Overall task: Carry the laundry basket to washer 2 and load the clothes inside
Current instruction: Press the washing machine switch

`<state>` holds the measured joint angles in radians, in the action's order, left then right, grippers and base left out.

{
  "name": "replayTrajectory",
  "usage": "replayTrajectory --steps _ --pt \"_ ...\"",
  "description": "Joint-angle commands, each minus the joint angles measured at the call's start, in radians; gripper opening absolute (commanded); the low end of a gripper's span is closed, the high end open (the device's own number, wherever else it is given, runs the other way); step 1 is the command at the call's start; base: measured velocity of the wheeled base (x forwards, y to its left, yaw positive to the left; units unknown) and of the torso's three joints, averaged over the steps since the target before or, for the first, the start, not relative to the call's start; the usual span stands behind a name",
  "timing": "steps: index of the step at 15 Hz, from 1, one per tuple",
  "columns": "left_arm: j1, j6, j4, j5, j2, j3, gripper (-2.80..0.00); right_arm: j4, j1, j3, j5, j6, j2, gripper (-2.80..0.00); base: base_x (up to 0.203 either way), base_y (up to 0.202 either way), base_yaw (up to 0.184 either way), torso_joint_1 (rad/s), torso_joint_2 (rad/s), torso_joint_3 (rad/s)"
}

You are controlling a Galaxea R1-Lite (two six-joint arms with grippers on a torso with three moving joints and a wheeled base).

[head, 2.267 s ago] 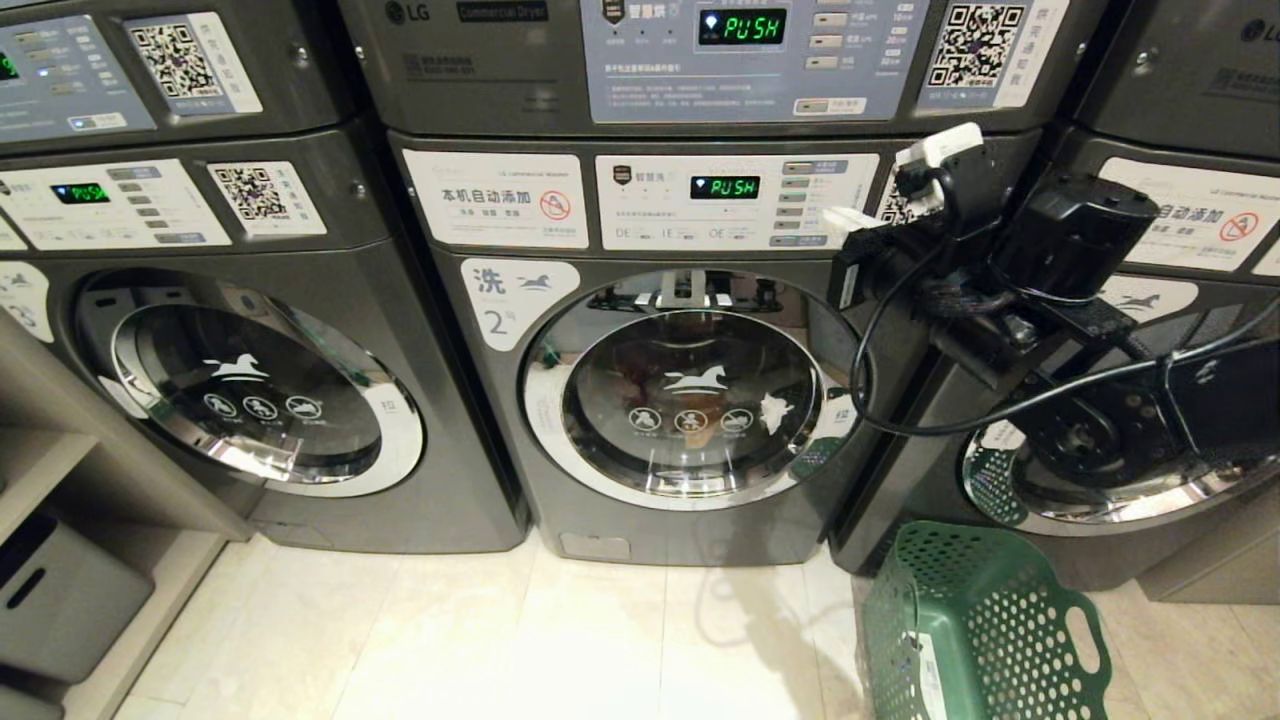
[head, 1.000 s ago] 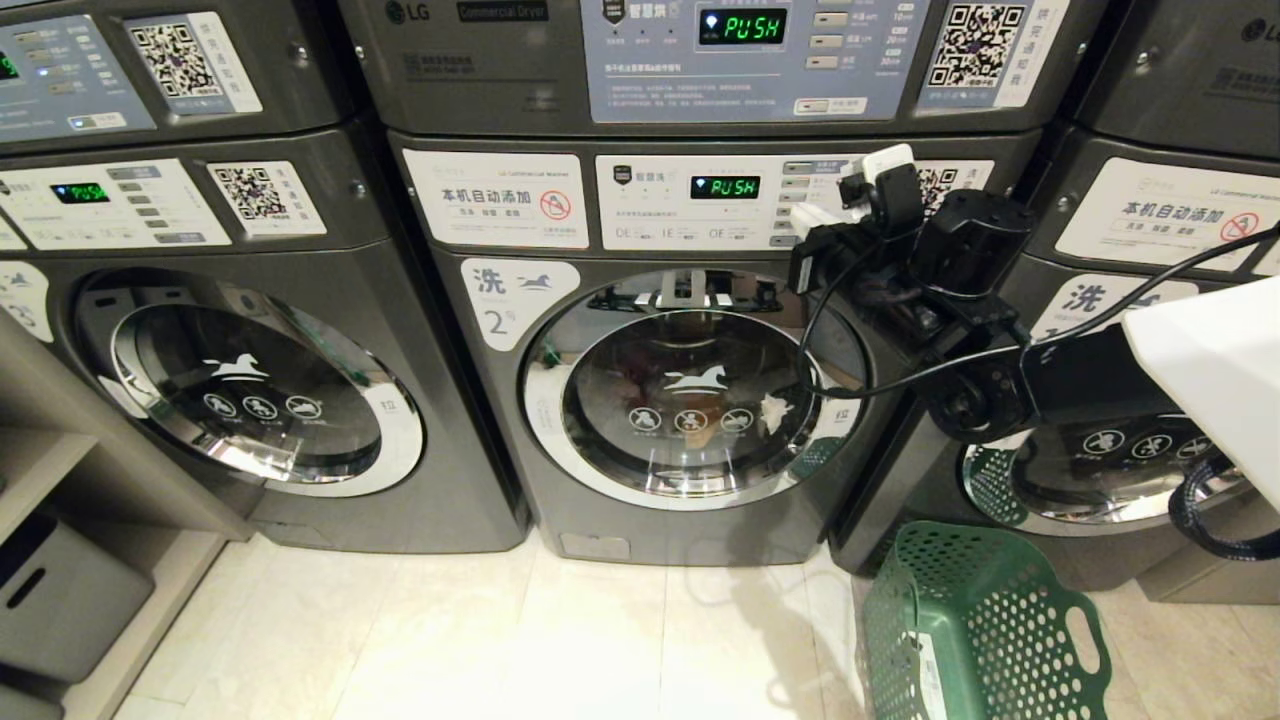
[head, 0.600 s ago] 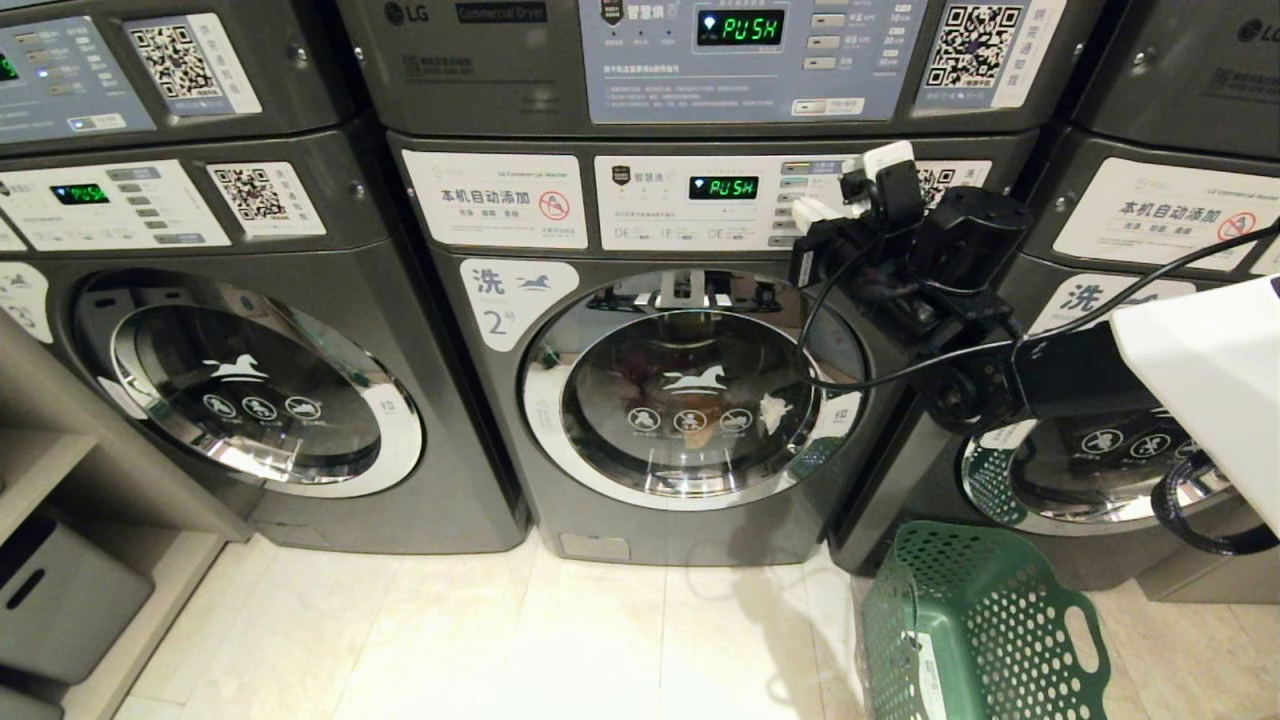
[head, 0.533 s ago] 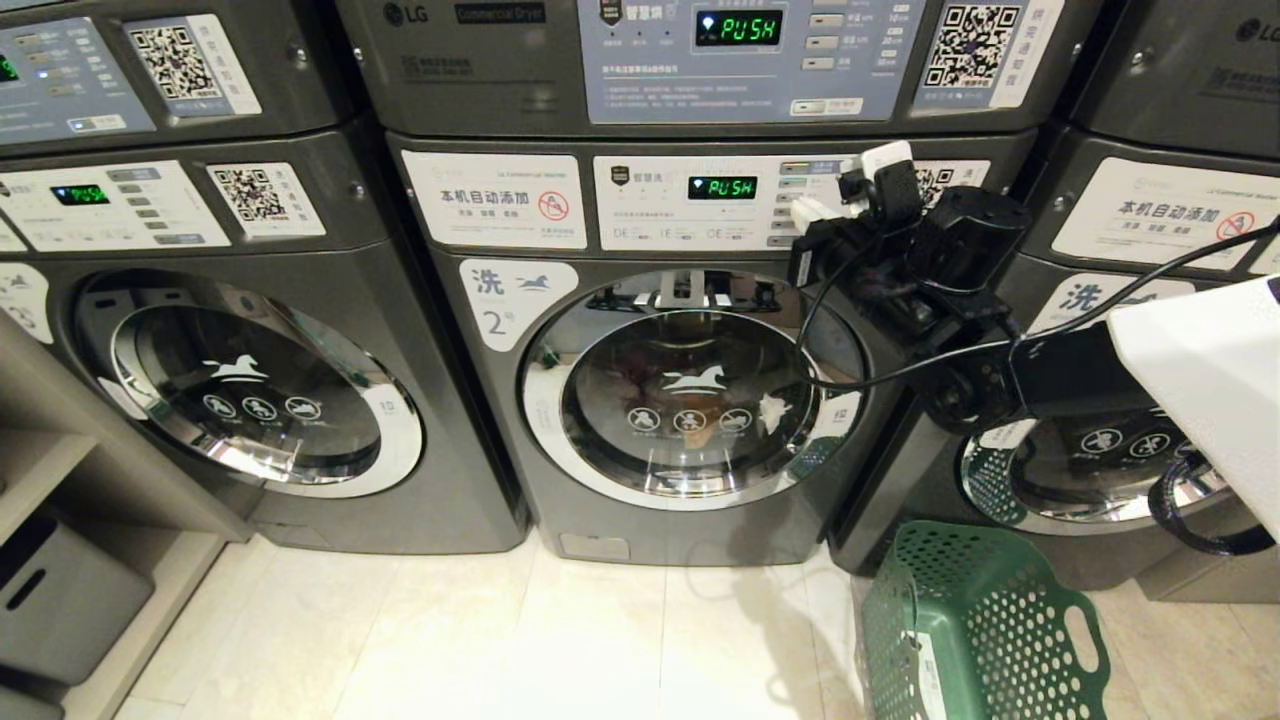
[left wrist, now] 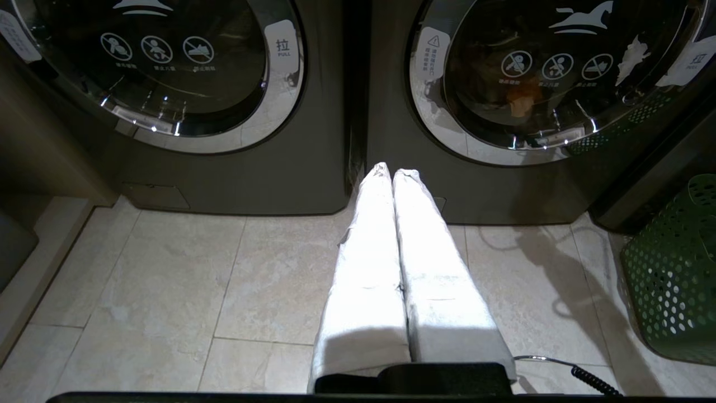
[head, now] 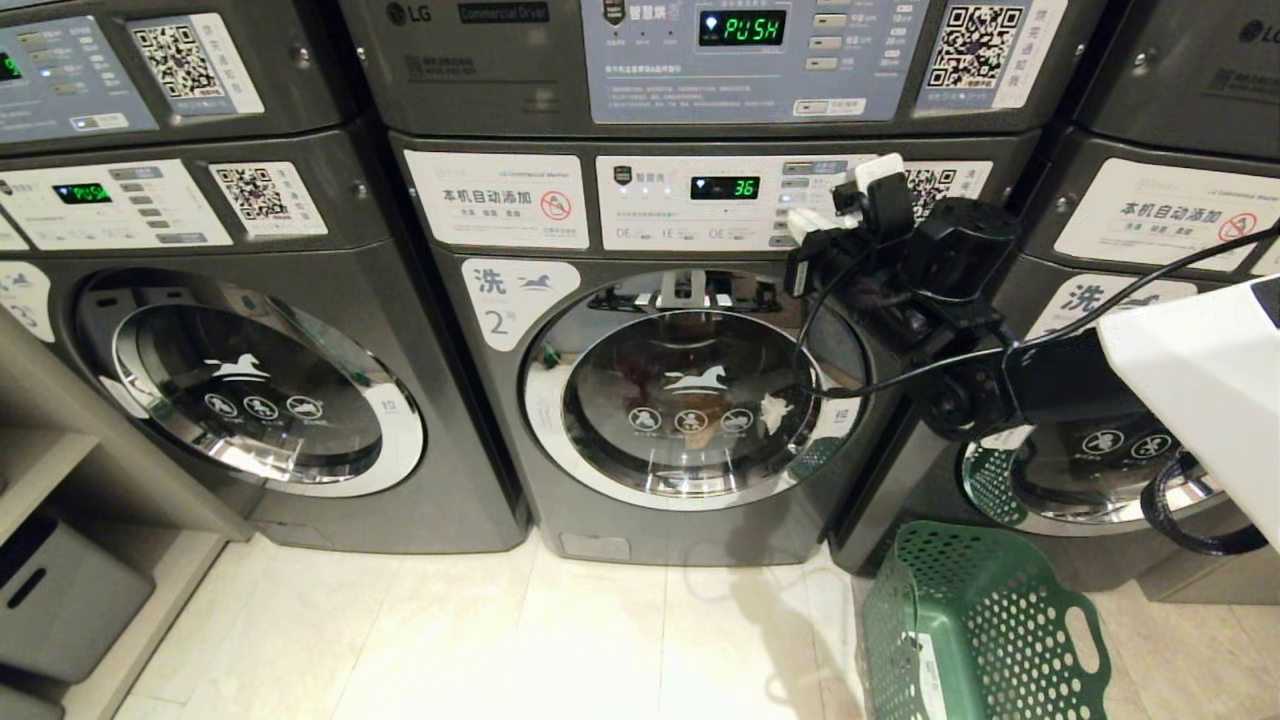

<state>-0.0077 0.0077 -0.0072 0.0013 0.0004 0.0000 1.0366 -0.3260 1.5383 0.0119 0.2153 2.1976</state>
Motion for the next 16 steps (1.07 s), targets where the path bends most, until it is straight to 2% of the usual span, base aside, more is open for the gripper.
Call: replayTrajectory --steps 1,3,16 --pt "0.0 0.0 0.0 0.0 -0.002 0.0 -2.8 0.008 0.0 -0.091 0.002 0.002 -0.067 -2.8 0.0 0.0 0.0 0.0 0.0 0.0" --pt "0.0 0.0 0.0 0.0 -0.002 0.0 -2.8 0.011 0.001 -0.149 0.001 0.001 -0.11 -2.8 0.0 0.0 0.0 0.0 0.0 0.0" --pt "0.0 0.0 0.0 0.0 -0.002 0.0 -2.8 0.01 -0.001 -0.217 0.006 0.001 -0.101 -2.8 0.0 0.0 0.0 0.0 0.0 0.0"
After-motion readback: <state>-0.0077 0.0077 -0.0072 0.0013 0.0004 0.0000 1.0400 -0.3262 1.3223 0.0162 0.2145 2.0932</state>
